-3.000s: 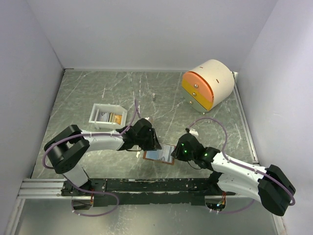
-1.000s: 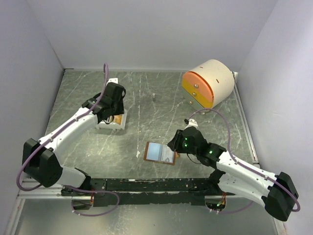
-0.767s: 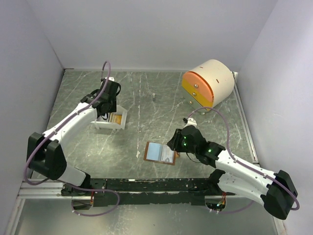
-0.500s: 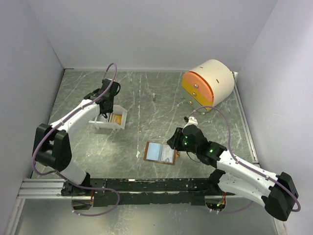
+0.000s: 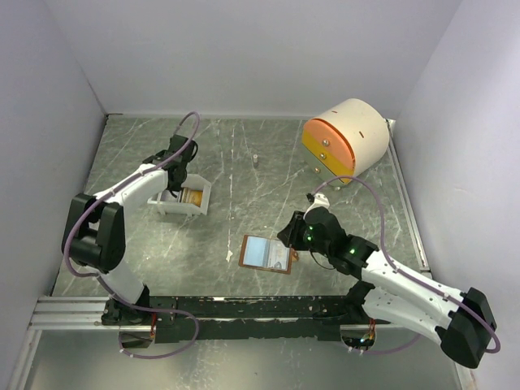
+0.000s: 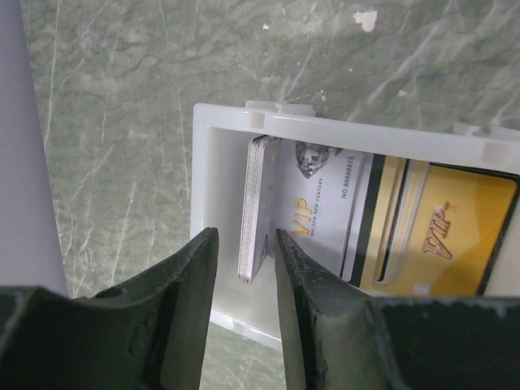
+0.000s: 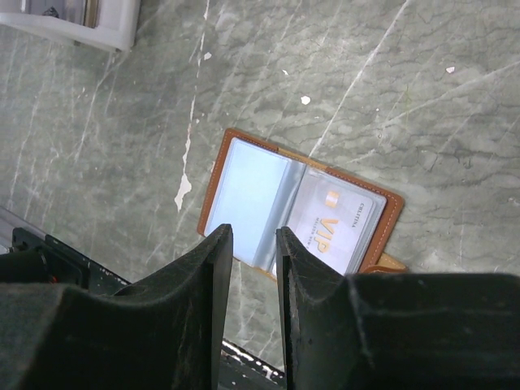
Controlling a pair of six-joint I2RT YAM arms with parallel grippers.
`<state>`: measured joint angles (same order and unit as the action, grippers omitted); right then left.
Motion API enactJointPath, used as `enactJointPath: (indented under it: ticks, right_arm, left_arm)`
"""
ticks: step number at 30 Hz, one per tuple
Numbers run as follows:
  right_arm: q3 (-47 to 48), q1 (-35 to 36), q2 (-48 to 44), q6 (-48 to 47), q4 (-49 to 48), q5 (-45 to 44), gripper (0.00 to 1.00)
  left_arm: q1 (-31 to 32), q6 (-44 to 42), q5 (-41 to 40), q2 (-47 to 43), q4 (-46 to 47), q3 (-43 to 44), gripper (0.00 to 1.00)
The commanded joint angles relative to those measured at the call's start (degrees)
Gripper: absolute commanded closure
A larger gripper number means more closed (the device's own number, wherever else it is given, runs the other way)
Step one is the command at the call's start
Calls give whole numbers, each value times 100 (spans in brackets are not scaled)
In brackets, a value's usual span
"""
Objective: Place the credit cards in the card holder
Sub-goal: Pick up the credit card from the storage box.
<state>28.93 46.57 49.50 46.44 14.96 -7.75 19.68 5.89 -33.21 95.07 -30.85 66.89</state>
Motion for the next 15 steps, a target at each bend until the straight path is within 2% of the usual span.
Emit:
enactJointPath:
  ticks: [1,8,15]
  right_arm:
    - [-2,6,-176,6,30,-89,71]
    - [-48,9,-245,32,13,-126,72]
    - [-92,9,-276,32,34,-163,72]
  left_arm:
    - [-133,-221,-165,170,246,-54,55]
    - [-166,-326,59,477,371,-80,56]
    - [-166,-360,-303,723,266,69,58]
